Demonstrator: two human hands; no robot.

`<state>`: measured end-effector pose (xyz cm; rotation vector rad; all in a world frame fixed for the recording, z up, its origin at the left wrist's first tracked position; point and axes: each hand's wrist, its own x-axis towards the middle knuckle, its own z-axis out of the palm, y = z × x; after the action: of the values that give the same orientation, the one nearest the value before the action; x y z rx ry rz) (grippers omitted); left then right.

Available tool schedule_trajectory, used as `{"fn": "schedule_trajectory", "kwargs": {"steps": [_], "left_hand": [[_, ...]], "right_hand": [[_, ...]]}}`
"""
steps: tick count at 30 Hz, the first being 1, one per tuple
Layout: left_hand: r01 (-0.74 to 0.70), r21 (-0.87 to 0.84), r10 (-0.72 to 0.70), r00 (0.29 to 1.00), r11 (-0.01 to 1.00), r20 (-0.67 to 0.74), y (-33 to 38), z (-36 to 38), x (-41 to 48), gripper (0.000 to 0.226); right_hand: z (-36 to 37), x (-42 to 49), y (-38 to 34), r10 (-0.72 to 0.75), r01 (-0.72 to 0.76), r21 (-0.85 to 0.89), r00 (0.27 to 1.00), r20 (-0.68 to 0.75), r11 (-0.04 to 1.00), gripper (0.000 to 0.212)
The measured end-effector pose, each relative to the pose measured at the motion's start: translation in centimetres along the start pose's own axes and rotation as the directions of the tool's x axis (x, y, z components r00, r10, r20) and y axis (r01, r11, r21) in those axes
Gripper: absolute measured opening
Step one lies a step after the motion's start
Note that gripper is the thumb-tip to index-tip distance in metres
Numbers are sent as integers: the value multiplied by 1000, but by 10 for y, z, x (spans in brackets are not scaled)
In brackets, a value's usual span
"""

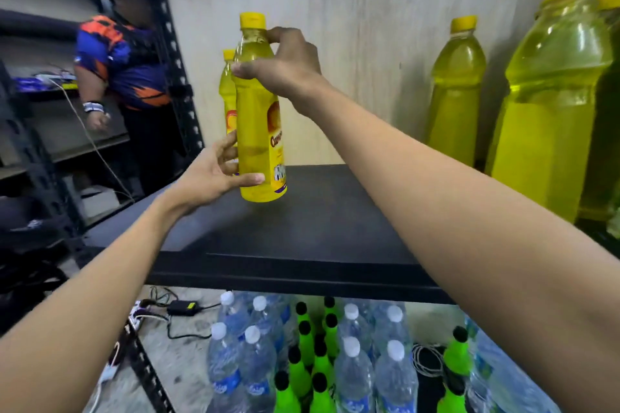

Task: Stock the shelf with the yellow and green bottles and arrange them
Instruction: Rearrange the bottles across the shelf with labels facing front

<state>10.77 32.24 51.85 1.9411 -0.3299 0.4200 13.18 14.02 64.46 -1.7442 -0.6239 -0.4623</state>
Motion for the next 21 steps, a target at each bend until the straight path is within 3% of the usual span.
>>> {"fn": "schedule_trajectory", "kwargs": {"steps": [8, 13, 15, 19, 21], "left_hand": [[56, -55, -49, 992, 997, 117, -35, -51, 4, 79], [121, -119, -105, 986, 985, 131, -45, -53, 2, 72], [134, -55, -131, 989, 989, 63, -40, -42, 0, 75], [132, 67, -109, 955, 989, -277, -33, -10, 4, 73], [143, 57, -123, 957, 988, -262, -34, -11, 6, 75]], "right_hand": [[68, 19, 12, 0, 0, -118, 1000, 1, 993, 59], [86, 20, 18, -55, 57, -192, 998, 14, 980, 71], [86, 19, 19, -32, 36, -179, 999, 27, 983, 80], [76, 18, 23, 11, -4, -64, 993, 119, 998, 84], [69, 18, 29, 31, -52, 82, 970, 241, 995, 80]]}}
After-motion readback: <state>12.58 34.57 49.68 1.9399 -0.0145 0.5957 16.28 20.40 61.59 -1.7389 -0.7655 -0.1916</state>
